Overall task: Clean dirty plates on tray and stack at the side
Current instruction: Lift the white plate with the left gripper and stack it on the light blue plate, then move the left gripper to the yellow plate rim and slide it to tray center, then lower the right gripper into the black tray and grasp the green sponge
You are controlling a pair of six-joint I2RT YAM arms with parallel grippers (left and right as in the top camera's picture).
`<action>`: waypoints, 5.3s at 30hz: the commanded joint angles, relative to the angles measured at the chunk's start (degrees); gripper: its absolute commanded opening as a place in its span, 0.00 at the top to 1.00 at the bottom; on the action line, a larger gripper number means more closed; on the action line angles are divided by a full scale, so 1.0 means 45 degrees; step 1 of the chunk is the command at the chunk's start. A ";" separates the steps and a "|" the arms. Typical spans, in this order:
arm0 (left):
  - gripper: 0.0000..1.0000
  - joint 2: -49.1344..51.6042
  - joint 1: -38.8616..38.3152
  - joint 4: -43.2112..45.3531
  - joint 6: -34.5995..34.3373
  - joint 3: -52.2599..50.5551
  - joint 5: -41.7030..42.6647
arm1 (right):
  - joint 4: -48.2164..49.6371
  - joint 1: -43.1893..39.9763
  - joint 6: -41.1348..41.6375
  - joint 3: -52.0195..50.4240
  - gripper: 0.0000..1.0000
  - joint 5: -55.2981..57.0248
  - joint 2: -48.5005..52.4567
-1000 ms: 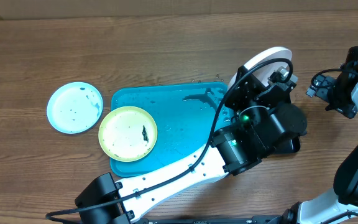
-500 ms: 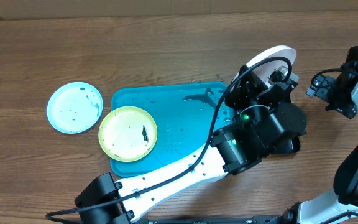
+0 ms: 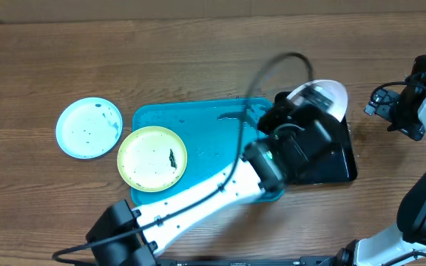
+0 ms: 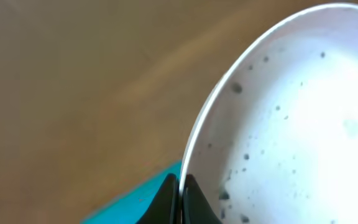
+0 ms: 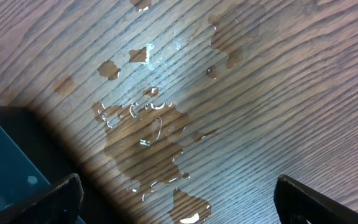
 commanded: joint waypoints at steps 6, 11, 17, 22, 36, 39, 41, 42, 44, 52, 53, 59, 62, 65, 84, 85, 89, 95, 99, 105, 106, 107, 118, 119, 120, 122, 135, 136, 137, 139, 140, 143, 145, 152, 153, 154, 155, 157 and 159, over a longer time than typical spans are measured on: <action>0.96 0.0277 0.5013 -0.2059 -0.5178 0.0214 0.8777 | 0.0078 -0.0019 0.0092 0.0121 0.00 -0.0005 -0.0039; 0.96 0.0277 0.9316 -0.3643 -0.6343 0.0214 1.1424 | 0.0078 -0.0019 0.0092 0.0121 0.00 -0.0005 -0.0039; 0.96 0.0277 1.4999 -0.6178 -0.6280 0.0214 1.2536 | 0.0078 -0.0019 0.0092 0.0121 0.00 -0.0005 -0.0039; 0.96 0.0282 1.8768 -0.7854 -0.5897 0.0214 1.1400 | 0.0078 -0.0019 0.0092 0.0121 0.00 -0.0005 -0.0039; 0.96 0.0282 2.1638 -0.6105 -0.5406 -0.1443 1.0661 | 0.0078 -0.0019 0.0092 0.0121 0.00 -0.0005 -0.0039; 0.96 0.0282 2.1187 -0.4993 -0.5401 -0.2361 1.0637 | 0.0078 -0.0019 0.0092 0.0121 0.00 -0.0005 -0.0039; 0.96 0.0282 2.1002 -0.4541 -0.5187 -0.2652 1.0637 | 0.0078 -0.0019 0.0092 0.0121 0.00 -0.0005 -0.0039; 0.96 0.0282 2.0900 -0.4313 -0.5066 -0.2773 1.0632 | 0.0078 -0.0019 0.0092 0.0121 0.00 -0.0005 -0.0039; 0.80 0.0282 2.0803 -0.4119 -0.4925 -0.2837 1.0647 | 0.0078 -0.0019 0.0092 0.0121 0.00 -0.0005 -0.0039; 0.24 0.0243 2.0686 -0.5367 -0.3342 -0.1700 1.5169 | 0.0078 -0.0019 0.0092 0.0121 0.00 -0.0005 -0.0039; 0.24 0.0219 2.0589 -0.6086 -0.3031 -0.1282 1.5722 | 0.0078 -0.0019 0.0092 0.0121 0.00 -0.0005 -0.0039; 0.31 -0.0141 1.9045 -0.9209 -0.1127 -0.0529 1.5076 | 0.0078 -0.0019 0.0092 0.0121 0.00 -0.0005 -0.0039; 0.31 -0.0136 1.7787 -1.0117 -0.1088 -0.0695 1.2915 | 0.0078 -0.0019 0.0087 0.0121 0.00 -0.0005 -0.0039; 0.35 -0.0136 1.6572 -1.0307 -0.1190 -0.1078 1.1307 | 0.0078 -0.0019 0.0087 0.0121 0.00 -0.0005 -0.0039; 0.51 -0.0126 1.5169 -0.7373 -0.1821 -0.4580 0.8990 | 0.0078 -0.0019 0.0092 0.0121 0.00 -0.0005 -0.0039; 0.55 -0.0126 1.5169 -0.7261 -0.1821 -0.4702 0.8990 | 0.0078 -0.0019 0.0092 0.0121 0.00 -0.0005 -0.0039; 0.62 -0.0126 1.5169 -0.7189 -0.1914 -0.4828 0.8990 | 0.0078 -0.0019 0.0087 0.0121 0.00 -0.0005 -0.0039; 0.74 -0.0126 1.5159 -0.7145 -0.2016 -0.4959 0.8990 | 0.0078 -0.0019 0.0092 0.0121 0.00 -0.0005 -0.0039; 0.75 -0.0126 1.5159 -0.7096 -0.2016 -0.4983 0.9156 | 0.0078 -0.0019 0.0087 0.0121 0.00 -0.0005 -0.0039; 0.82 -0.0126 1.5149 -0.7077 -0.2006 -0.5008 1.0428 | 0.0078 -0.0019 0.0087 0.0121 0.00 -0.0005 -0.0039; 0.83 -0.0126 1.5144 -0.7048 -0.2001 -0.5042 1.0627 | 0.0078 -0.0019 0.0092 0.0121 0.00 -0.0005 -0.0039; 0.84 -0.0126 1.5135 -0.7038 -0.2006 -0.5081 1.0851 | 0.0078 -0.0019 0.0092 0.0121 0.00 -0.0005 -0.0039; 0.91 -0.0126 1.3527 -0.5707 -0.2011 -0.6441 1.2662 | 0.0078 -0.0019 0.0092 0.0121 0.00 -0.0005 -0.0039; 0.92 -0.0126 1.3313 -0.5586 -0.2016 -0.6484 1.2842 | 0.0078 -0.0019 0.0092 0.0121 0.00 -0.0005 -0.0039; 0.94 -0.0126 1.3051 -0.5493 -0.2016 -0.6494 1.3027 | 0.0078 -0.0019 0.0092 0.0121 0.00 -0.0005 -0.0039; 0.94 -0.0131 1.2468 -0.5187 -0.2317 -0.6489 1.3187 | 0.0078 -0.0019 0.0087 0.0121 0.00 -0.0005 -0.0039; 0.86 -0.0131 1.0312 -0.3211 -0.3925 -0.6441 1.3095 | 0.0078 -0.0019 0.0092 0.0121 0.00 -0.0005 -0.0039; 0.86 -0.0131 1.0316 -0.3099 -0.3920 -0.6426 1.3085 | 0.0078 -0.0019 0.0087 0.0121 0.00 -0.0005 -0.0039; 0.87 -0.0131 1.0316 -0.2943 -0.3920 -0.6416 1.3095 | 0.0078 -0.0019 0.0087 0.0121 0.00 0.0000 -0.0039; 0.91 -0.0131 1.0326 -0.2861 -0.3910 -0.6271 1.3095 | 0.0083 -0.0019 0.0097 0.0121 0.00 -0.0010 -0.0039; 0.91 -0.0131 1.0326 -0.2900 -0.3861 -0.6149 1.3095 | 0.0126 -0.0019 0.0097 0.0121 0.00 -0.0015 -0.0039; 0.86 -0.0131 1.0326 -0.3317 -0.3585 -0.5615 1.3085 | 0.1156 -0.0019 0.0092 0.0121 0.00 -0.0321 -0.0039; 0.84 -0.0131 1.0326 -0.3531 -0.3288 -0.5280 1.3070 | 0.1821 -0.0019 0.0092 0.0121 0.00 -0.1005 -0.0039; 0.82 -0.0131 1.0316 -0.3599 -0.3162 -0.5124 1.2910 | 0.0743 -0.0010 0.0087 0.0121 0.00 -0.5586 -0.0044; 0.82 -0.0131 1.0312 -0.3628 -0.3143 -0.5124 1.2784 | 0.0544 -0.0010 0.0044 0.0097 0.05 -0.6047 -0.0039; 0.82 -0.0126 1.0312 -0.3653 -0.3138 -0.5124 1.2619 | 0.0262 0.0005 0.0034 0.0068 0.15 -0.6266 -0.0039; 0.82 -0.0131 1.0312 -0.3701 -0.3138 -0.5124 1.2415 | -0.0073 0.0083 -0.0194 0.0068 0.24 -0.6431 -0.0039; 0.82 -0.0131 1.0312 -0.3832 -0.3128 -0.5124 1.2264 | -0.0636 0.0296 -0.0777 0.0068 0.33 -0.6450 -0.0044; 0.81 -0.0131 1.0312 -0.3963 -0.3123 -0.5129 1.2060 | -0.1112 0.0651 -0.1049 0.0068 0.35 -0.6450 -0.0044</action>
